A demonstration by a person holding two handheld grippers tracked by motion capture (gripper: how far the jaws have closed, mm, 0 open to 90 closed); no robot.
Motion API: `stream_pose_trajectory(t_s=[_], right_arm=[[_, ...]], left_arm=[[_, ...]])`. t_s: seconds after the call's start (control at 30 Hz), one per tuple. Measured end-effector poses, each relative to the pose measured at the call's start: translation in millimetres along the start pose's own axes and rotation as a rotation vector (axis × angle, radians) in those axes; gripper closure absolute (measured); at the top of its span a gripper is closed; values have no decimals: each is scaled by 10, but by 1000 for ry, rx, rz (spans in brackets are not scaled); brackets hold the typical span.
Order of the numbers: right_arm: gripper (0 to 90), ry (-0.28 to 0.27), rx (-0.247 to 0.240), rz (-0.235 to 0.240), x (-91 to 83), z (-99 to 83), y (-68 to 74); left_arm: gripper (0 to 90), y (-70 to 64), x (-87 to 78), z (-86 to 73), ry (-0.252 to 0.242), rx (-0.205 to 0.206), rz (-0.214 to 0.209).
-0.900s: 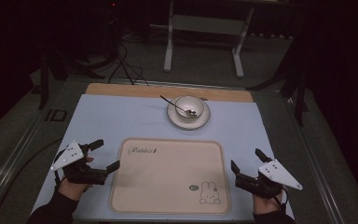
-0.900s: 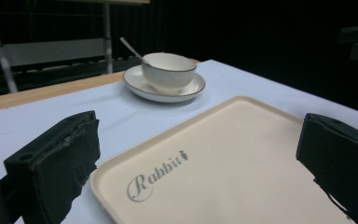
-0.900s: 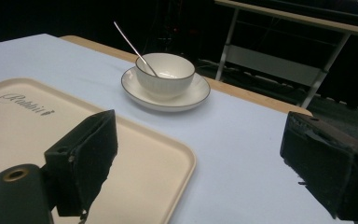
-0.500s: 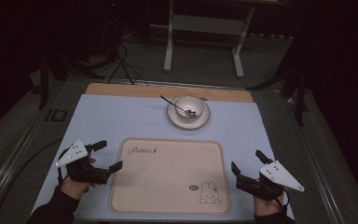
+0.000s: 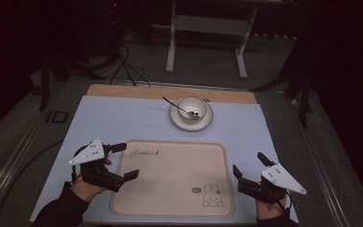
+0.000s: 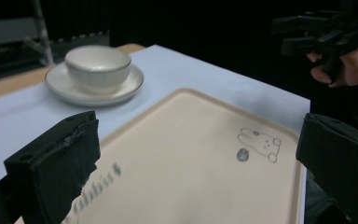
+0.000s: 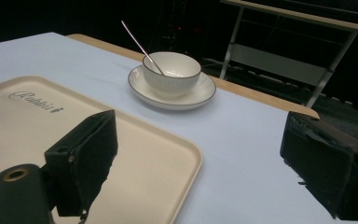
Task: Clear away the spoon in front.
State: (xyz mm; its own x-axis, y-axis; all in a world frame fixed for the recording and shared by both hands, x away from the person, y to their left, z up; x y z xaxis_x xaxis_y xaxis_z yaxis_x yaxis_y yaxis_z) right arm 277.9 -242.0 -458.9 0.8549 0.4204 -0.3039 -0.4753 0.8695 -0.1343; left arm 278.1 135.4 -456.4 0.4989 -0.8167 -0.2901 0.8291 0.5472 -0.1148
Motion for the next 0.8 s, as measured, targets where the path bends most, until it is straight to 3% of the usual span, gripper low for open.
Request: stream_pose_trajectory(t_s=[0.17, 0.37, 0.67, 0.8], right_arm=[[109, -3, 1, 4, -4, 4, 3], [109, -4, -4, 13, -3, 9, 16], [109, -14, -11, 19, -17, 23, 30], [109, -17, -13, 20, -21, 29, 36]], left_arm=[[0, -115, 128, 261, 12, 77, -25], [0, -147, 215, 452, 12, 115, -36], [0, -44, 371, 646, 4, 98, -31], [6, 85, 498, 777, -20, 74, 3]])
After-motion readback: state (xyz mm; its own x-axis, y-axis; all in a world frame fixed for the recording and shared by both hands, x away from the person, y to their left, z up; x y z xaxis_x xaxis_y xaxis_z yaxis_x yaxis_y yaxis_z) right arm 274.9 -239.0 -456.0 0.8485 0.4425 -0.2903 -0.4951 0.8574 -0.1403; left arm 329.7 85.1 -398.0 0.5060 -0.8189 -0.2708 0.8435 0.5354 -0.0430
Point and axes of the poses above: each handheld gripper's, and its own axes: x roughly forward along the jaws, z roughly out of its top, y roughly to its left, the point moved 7 cm from there along x, roughly forward along the jaws, and after that the axes turned 2 degrees about z, right-handed, at the moved point
